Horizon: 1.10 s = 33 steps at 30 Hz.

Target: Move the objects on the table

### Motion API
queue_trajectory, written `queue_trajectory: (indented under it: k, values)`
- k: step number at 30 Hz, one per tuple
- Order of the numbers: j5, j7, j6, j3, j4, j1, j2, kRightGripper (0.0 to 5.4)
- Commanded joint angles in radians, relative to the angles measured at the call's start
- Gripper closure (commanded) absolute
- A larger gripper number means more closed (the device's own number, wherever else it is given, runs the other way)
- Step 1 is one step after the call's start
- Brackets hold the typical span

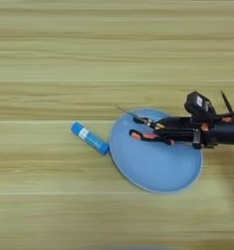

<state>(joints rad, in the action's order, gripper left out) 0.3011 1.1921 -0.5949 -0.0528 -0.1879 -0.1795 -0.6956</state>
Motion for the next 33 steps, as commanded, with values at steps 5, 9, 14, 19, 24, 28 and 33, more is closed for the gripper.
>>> queue_trajectory:
  k: [5,9,14,19,24,28,33]
  values:
    - [-0.017,-0.006,0.042,-0.018,0.000,-0.025,-0.045,4.53]
    - [-0.039,-0.008,0.047,-0.046,0.017,-0.020,-0.044,4.53]
    - [-0.058,-0.008,0.048,-0.071,0.045,-0.026,-0.040,4.53]
    - [-0.074,-0.010,0.045,-0.092,0.071,-0.029,-0.034,4.53]
    - [-0.090,-0.009,0.053,-0.107,0.102,-0.030,-0.031,4.53]
    - [-0.098,-0.010,0.060,-0.114,0.121,-0.032,-0.030,4.53]
    - [-0.107,-0.008,0.068,-0.121,0.139,-0.030,-0.028,4.53]
